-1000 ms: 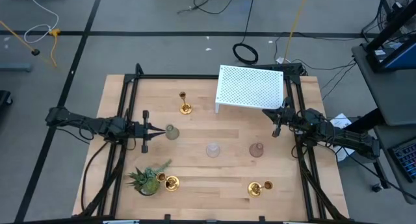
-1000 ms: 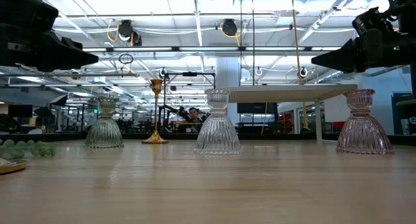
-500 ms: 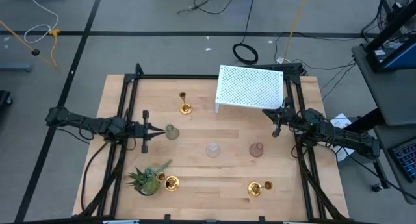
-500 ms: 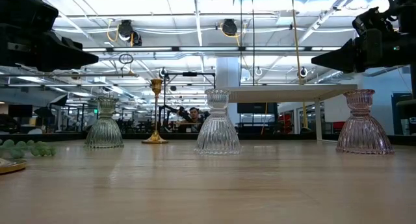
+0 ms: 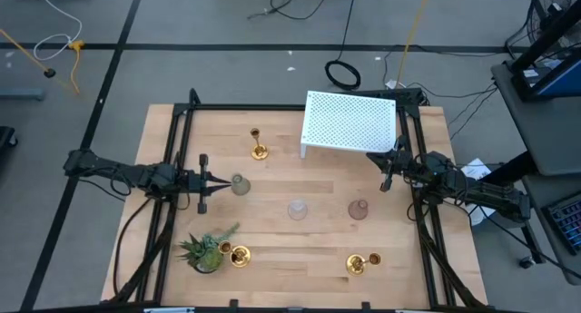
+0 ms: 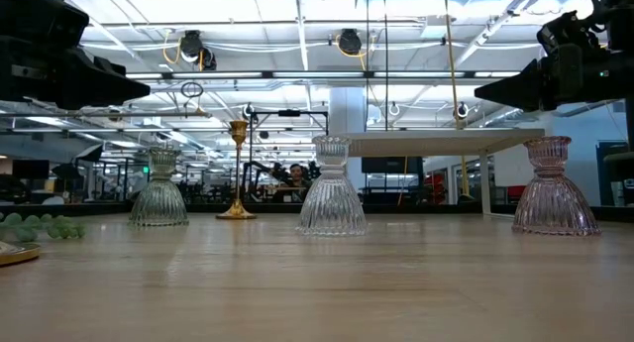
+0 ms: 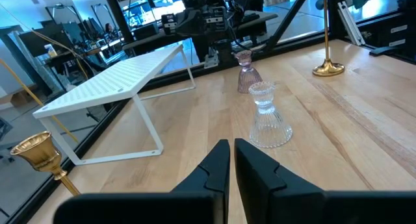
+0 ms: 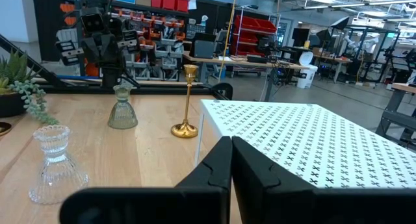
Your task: Pick & Place candle stick holders
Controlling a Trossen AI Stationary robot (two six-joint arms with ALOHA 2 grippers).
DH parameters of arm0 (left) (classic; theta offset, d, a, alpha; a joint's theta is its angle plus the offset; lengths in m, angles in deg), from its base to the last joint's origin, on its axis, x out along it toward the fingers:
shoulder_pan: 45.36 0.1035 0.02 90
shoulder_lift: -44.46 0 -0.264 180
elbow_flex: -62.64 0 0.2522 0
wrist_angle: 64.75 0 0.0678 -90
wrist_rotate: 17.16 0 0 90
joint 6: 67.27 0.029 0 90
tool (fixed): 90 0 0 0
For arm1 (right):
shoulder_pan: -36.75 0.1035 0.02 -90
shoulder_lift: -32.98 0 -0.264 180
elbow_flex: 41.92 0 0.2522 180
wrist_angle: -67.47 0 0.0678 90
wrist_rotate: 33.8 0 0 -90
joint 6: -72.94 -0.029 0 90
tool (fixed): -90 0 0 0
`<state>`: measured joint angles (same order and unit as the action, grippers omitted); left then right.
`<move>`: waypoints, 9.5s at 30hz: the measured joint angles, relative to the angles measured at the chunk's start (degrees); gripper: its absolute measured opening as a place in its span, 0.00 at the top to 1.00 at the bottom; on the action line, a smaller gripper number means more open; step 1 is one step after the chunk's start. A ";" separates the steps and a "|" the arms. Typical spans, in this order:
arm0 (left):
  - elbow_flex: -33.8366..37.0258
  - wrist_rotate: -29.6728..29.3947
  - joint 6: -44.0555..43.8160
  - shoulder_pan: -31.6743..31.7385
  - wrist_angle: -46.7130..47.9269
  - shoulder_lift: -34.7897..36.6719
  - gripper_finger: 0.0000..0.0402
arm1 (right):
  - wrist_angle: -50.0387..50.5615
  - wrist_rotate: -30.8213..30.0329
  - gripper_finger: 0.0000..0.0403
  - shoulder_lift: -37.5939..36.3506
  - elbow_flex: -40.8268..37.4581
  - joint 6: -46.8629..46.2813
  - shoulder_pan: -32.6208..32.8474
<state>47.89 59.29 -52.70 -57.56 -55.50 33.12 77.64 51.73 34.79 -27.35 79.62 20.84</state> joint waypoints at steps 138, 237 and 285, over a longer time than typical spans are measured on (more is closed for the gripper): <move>-26.06 4.62 -17.89 30.91 -46.82 -71.09 0.76 | -40.82 1.03 0.55 27.57 0.73 -0.63 -0.11; -53.95 4.09 -8.26 22.81 -14.05 -67.88 0.63 | -11.98 -12.36 0.97 50.62 39.34 3.00 -8.47; -53.95 4.04 -8.41 22.81 -11.41 -67.88 0.63 | -21.41 -14.88 0.73 45.65 20.58 -4.43 -32.28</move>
<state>-6.06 63.34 -61.12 -34.75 -66.91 -34.76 56.23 36.84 80.43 -6.77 75.18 -11.44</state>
